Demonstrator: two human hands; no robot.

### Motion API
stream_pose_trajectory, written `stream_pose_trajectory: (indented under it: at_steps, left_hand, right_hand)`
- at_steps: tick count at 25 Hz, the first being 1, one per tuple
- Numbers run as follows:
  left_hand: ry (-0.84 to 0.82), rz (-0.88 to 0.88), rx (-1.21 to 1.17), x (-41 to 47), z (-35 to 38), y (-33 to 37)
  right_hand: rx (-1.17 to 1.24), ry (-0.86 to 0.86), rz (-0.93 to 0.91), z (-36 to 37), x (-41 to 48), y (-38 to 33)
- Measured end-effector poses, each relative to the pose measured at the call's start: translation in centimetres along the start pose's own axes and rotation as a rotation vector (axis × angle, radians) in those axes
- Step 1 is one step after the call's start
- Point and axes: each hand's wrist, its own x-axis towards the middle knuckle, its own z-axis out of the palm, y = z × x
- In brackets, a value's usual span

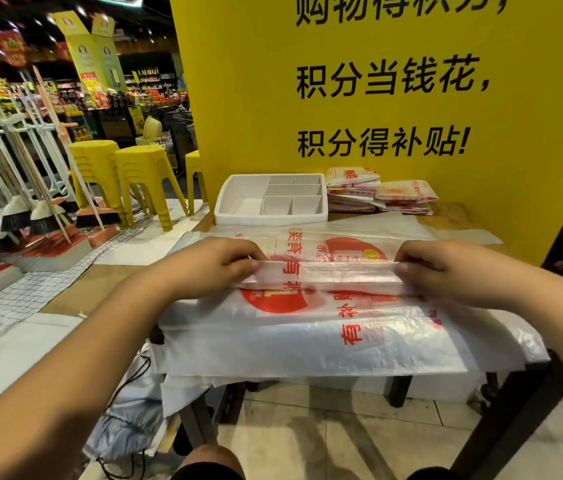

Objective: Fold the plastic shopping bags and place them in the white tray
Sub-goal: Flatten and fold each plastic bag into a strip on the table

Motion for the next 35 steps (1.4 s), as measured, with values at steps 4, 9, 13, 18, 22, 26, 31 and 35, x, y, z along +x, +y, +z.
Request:
stream_pose_trajectory:
  at_steps: [4, 9, 13, 18, 22, 26, 31, 35]
  left_hand:
    - [-0.029, -0.035, -0.003, 1.6, 0.0, -0.8]
    - [0.169, -0.044, 0.054, 1.0, 2.3, -1.5]
    - [0.178, -0.044, -0.002, 1.2, 2.6, -1.6]
    - [0.178, -0.02, 0.119, 0.3, 3.3, -1.2]
    - [0.171, 0.049, 0.179, -0.4, 5.0, 1.2]
    - [0.087, 0.03, 0.181, -0.8, 6.8, 3.5]
    - [-0.024, -0.1, 0.268, -1.9, 7.2, 3.5]
    - [0.007, -0.206, 0.229, -3.1, 6.3, 1.2]
  right_hand:
    - [0.004, -0.013, 0.038, 0.5, 1.2, 0.0]
    - [-0.118, 0.211, -0.006, 2.4, 0.7, 0.1]
    - [-0.146, 0.172, 0.077, 2.1, 1.0, -0.1]
    - [-0.239, 0.198, 0.159, 2.8, 0.5, -0.9]
    - [-0.04, 0.204, -0.082, 3.9, 0.4, -2.7]
    - [-0.011, 0.059, -0.138, 5.5, 0.6, -5.2]
    - [-0.076, -0.074, -0.028, 5.8, -0.5, -4.5]
    - [-0.072, -0.066, 0.167, 4.2, -2.6, -0.7]
